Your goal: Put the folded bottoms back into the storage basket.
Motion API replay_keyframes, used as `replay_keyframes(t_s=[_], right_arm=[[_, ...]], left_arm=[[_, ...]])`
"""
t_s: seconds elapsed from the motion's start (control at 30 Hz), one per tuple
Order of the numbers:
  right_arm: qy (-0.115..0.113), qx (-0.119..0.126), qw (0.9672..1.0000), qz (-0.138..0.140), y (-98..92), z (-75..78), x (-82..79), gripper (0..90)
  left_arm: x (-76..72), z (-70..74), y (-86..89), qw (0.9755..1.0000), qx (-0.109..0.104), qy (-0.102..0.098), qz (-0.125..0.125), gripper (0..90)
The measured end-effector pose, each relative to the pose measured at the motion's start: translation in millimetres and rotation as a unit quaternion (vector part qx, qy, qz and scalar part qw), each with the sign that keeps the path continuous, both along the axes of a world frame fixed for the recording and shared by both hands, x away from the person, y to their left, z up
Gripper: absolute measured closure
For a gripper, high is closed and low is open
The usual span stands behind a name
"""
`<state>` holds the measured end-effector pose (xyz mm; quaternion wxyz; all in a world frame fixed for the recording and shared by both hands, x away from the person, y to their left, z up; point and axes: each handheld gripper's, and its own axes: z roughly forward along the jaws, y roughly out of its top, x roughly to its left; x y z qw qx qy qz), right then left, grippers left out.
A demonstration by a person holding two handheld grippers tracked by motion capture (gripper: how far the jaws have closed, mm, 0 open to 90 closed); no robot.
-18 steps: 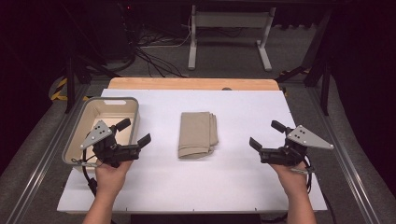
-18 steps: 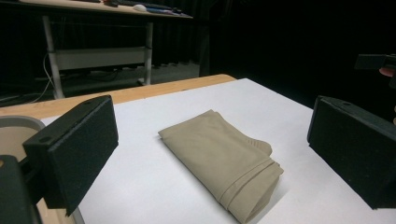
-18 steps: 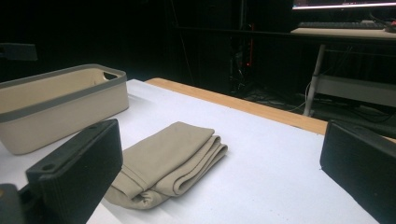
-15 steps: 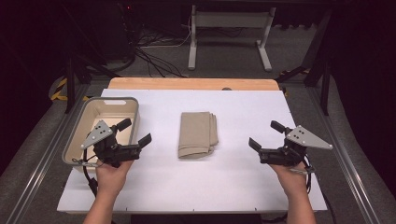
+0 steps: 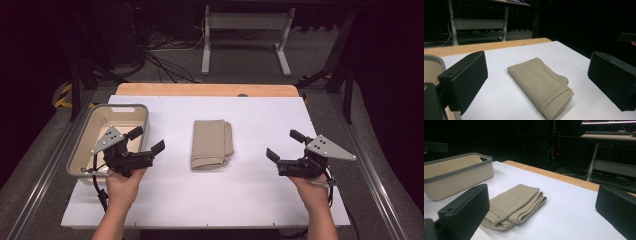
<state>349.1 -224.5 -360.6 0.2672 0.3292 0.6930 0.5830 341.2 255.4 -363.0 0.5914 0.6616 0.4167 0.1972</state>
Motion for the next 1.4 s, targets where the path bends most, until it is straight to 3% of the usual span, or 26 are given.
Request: replay_keyframes(t_s=[0.13,0.53,1.07,1.4], right_arm=[[-0.001,0.001,1.0000,0.000,-0.3,0.3,-0.1,0.0],[-0.002,0.000,1.0000,-0.002,-1.2,1.6,-1.8,0.0],[0.000,-0.001,1.0000,0.000,-1.1,1.2,-1.5,0.0],[0.002,-0.001,1.0000,0.000,-0.9,0.9,-1.1,0.0]], left_arm=[[2.9,-0.9,-5.5,0.9998,0.006,0.016,-0.004,3.7],[14.4,-2.4,-14.9,0.9983,-0.003,0.058,-0.009,3.4],[34.2,-5.9,-34.8,0.9956,0.005,0.091,-0.020,3.0],[46.6,-12.3,-43.3,0.9931,-0.003,0.116,-0.019,3.0]])
